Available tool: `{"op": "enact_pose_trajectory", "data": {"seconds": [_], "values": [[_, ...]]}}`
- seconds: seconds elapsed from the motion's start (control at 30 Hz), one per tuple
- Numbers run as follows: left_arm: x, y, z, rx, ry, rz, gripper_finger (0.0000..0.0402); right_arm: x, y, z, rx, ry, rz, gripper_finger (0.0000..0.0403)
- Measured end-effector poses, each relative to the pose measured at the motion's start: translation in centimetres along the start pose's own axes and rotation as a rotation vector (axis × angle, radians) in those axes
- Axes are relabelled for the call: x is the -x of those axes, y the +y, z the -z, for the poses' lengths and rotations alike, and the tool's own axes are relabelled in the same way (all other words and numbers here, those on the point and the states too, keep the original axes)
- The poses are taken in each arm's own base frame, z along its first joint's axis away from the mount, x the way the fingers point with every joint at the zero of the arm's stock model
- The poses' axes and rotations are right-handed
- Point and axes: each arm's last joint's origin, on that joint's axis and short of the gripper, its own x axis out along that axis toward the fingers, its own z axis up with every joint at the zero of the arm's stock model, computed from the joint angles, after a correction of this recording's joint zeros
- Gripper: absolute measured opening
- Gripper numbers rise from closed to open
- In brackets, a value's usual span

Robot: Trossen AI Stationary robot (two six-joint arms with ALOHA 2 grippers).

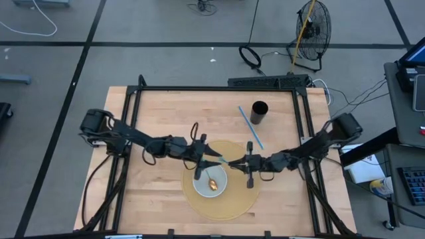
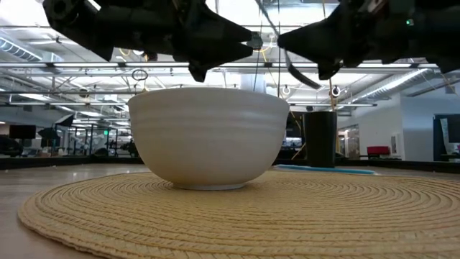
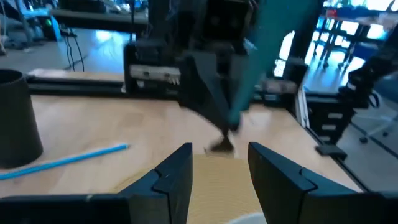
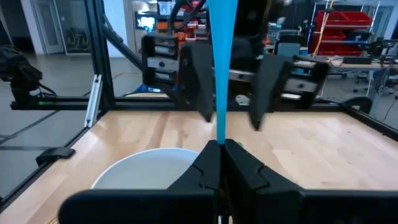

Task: Pick & Place Utensil
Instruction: Put the blue fork into the white bowl

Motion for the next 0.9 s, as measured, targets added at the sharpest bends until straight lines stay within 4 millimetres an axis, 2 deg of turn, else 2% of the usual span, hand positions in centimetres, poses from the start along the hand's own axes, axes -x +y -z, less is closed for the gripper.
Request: {"op": "enact_pose_trajectory", "data": {"seconds": [0.3,0.9], "values": [[-0.2,-0.3,-0.1,0.002,-0.044,0.009,0.0159,-1.7,0.4,0.5,0.028,0.013,0.015,0.0],[-0.2,-0.5,0.0,-0.009,-0.042,0.021,0.0159,-2.0,-0.2,0.6,0.055,0.018,0.043,0.0001]]}}
